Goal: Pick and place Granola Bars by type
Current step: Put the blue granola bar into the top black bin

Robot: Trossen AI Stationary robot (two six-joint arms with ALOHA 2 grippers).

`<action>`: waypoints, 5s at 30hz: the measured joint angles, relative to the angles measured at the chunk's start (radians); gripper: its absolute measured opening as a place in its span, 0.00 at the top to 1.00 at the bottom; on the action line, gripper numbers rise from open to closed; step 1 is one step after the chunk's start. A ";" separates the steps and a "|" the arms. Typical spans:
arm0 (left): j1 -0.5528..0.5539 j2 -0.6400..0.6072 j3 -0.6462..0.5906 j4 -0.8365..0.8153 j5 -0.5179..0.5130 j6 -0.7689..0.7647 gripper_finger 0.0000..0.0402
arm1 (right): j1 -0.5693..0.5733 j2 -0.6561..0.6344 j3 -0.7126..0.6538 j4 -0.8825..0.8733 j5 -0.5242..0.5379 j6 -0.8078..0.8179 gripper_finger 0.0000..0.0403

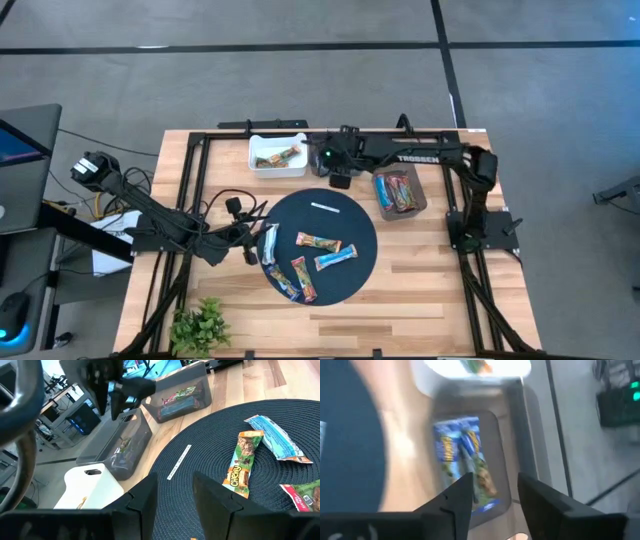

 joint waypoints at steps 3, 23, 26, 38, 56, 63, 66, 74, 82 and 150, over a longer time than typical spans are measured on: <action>0.000 0.000 0.000 0.000 0.000 0.000 0.70 | 0.062 -0.040 0.000 -0.005 -0.020 0.000 0.61; 0.004 0.002 0.000 0.002 0.086 -0.070 0.70 | 0.294 -0.749 -0.718 0.479 -0.290 0.113 0.66; 0.004 0.002 0.000 0.003 0.089 -0.071 0.70 | 0.315 -0.807 -0.892 0.729 -0.388 0.113 0.66; 0.055 0.028 0.000 0.049 0.242 -0.096 0.70 | 0.476 -0.716 -1.069 1.096 -0.417 0.039 0.66; 0.178 0.330 0.234 -0.262 0.497 -0.249 0.70 | 0.465 -0.678 -1.068 1.089 -0.339 0.023 0.66; 0.181 0.330 0.329 -0.366 0.806 -0.238 0.70 | 0.465 -0.678 -1.068 1.057 -0.340 0.050 0.66; 0.168 0.337 0.321 -0.270 0.927 -0.142 0.70 | 0.465 -0.678 -1.068 1.053 -0.340 0.060 0.66; 0.147 0.474 0.315 -0.183 0.957 -0.057 0.70 | 0.466 -0.678 -1.068 1.052 -0.341 0.069 0.66; 0.147 0.574 0.316 -0.153 1.007 -0.047 0.70 | 0.466 -0.677 -1.068 1.050 -0.341 0.070 0.66; 0.698 0.575 0.584 0.101 0.628 0.498 0.98 | 0.465 -0.677 -1.068 1.030 -0.340 0.080 0.66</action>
